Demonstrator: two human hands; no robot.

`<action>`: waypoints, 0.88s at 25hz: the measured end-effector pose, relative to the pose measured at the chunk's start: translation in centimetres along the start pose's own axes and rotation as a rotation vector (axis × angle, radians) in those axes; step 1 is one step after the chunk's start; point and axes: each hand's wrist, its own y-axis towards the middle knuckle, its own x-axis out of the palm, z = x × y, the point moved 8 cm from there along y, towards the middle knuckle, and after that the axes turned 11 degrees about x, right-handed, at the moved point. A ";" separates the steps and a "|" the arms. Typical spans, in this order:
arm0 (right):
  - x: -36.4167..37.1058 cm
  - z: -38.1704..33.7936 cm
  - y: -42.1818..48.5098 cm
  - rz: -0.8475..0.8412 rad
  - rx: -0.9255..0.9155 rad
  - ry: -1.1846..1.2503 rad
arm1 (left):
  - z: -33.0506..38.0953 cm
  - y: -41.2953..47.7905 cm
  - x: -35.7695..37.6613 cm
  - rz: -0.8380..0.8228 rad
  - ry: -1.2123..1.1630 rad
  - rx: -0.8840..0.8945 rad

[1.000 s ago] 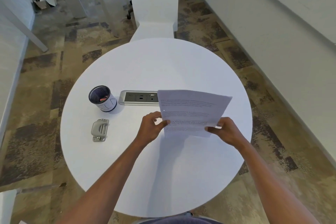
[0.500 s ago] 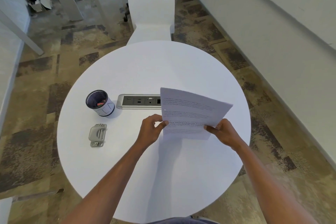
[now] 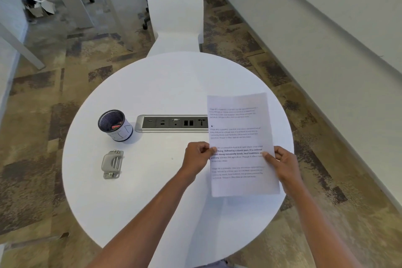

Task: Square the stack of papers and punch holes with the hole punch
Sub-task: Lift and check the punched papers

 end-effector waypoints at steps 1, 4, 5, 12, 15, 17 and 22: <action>-0.4 0.9 -0.1 0.020 0.021 -0.009 | -1.0 -0.3 0.6 -0.004 0.004 -0.055; -1.1 3.8 -0.4 0.066 0.096 -0.052 | -3.6 -1.3 1.8 -0.003 -0.026 -0.179; -1.3 4.6 -0.5 0.083 0.116 -0.063 | -4.2 -1.5 2.1 -0.003 -0.032 -0.205; -2.4 7.7 -0.8 0.127 0.209 -0.111 | -6.7 -2.9 3.6 -0.060 0.060 -0.259; -3.0 8.2 -0.7 0.139 0.215 -0.145 | -7.1 -3.1 4.0 -0.067 0.081 -0.277; -3.4 8.5 -0.6 0.144 0.220 -0.168 | -7.1 -3.1 4.3 -0.074 0.124 -0.281; -4.1 9.1 -0.2 0.163 0.239 -0.186 | -7.2 -2.9 4.9 -0.057 0.241 -0.282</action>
